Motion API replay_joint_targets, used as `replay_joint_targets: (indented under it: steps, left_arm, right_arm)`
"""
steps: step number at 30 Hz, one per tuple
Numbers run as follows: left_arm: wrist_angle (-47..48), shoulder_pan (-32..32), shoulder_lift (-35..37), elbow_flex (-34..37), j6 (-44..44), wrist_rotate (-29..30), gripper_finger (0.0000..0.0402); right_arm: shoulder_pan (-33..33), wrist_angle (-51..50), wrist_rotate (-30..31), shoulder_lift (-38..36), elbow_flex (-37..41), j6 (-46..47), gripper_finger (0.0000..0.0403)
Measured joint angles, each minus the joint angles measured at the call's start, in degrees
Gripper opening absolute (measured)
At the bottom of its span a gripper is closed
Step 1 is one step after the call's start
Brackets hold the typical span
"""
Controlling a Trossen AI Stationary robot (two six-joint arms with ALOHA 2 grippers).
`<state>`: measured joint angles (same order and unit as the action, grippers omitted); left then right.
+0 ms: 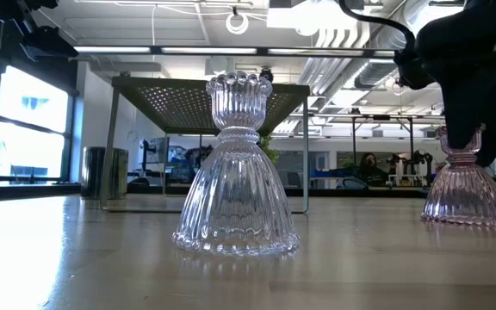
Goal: Pick & Place candle stick holders
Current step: Put the top pink candle holder on the shelf
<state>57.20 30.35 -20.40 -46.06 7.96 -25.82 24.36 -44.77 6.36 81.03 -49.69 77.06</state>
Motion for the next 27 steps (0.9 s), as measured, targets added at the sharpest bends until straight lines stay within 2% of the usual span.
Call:
replay_joint_targets:
  steps: [7, 11, 27]
  left_arm:
    - [0.1, 0.0, 0.0, 0.0, -0.2, 1.0, 0.0397]
    - [0.4, 0.0, 0.0, 0.0, -0.2, 1.3, 0.0397]
    - [0.5, 0.0, 0.0, 0.0, -0.2, 1.6, 0.0397]
  right_arm:
    - [0.0, 0.0, 0.8, 0.0, 0.0, 0.0, 0.0378]
    - [0.0, 0.0, 0.8, 0.0, 0.0, 0.0, 0.0361]
    - [0.0, 0.1, 0.9, 0.0, 0.0, 0.0, 0.022]
